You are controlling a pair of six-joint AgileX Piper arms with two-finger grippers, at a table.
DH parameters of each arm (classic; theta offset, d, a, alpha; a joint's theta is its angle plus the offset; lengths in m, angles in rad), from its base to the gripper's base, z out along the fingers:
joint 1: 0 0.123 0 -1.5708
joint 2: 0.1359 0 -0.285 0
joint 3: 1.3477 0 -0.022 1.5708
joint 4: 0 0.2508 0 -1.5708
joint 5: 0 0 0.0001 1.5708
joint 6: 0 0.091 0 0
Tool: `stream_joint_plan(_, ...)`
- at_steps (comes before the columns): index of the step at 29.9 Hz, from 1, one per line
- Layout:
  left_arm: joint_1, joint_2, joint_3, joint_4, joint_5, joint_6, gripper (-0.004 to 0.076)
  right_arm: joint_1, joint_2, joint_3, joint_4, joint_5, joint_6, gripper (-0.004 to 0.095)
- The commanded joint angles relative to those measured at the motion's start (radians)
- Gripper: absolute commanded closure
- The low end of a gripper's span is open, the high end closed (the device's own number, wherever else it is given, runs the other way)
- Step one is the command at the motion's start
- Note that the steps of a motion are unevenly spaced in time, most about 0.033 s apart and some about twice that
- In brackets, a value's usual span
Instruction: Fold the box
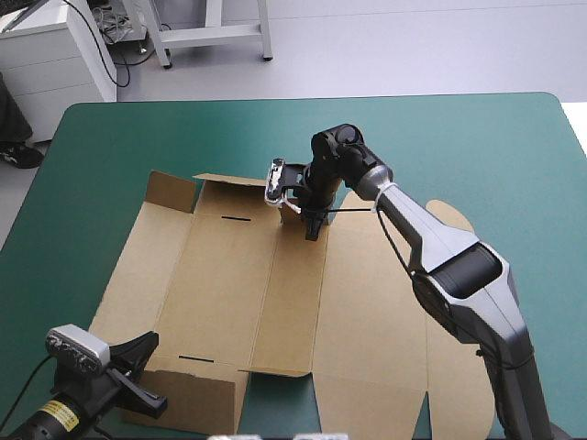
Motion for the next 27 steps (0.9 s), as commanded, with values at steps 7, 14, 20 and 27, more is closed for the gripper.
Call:
stream_joint_plan(7,-0.005,0.015,-0.028,-0.015,-0.070,0.001,0.0731,-0.003,-0.122,-0.036,0.001,0.018,0.094,0.0391)
stream_joint_plan(14,-0.005,0.015,-0.028,-0.015,-0.070,0.001,0.0731,-0.003,-0.257,-0.036,-0.091,0.018,0.265,0.0391)
stream_joint_plan(20,-0.005,0.015,-0.028,-0.015,-0.070,0.001,0.0731,-0.003,-0.434,-0.031,-0.096,0.018,0.406,0.0393)
stream_joint_plan(27,-0.005,0.015,-0.028,-0.015,-0.070,0.001,0.0731,-0.003,-0.671,0.038,-0.122,0.018,0.589,0.0615)
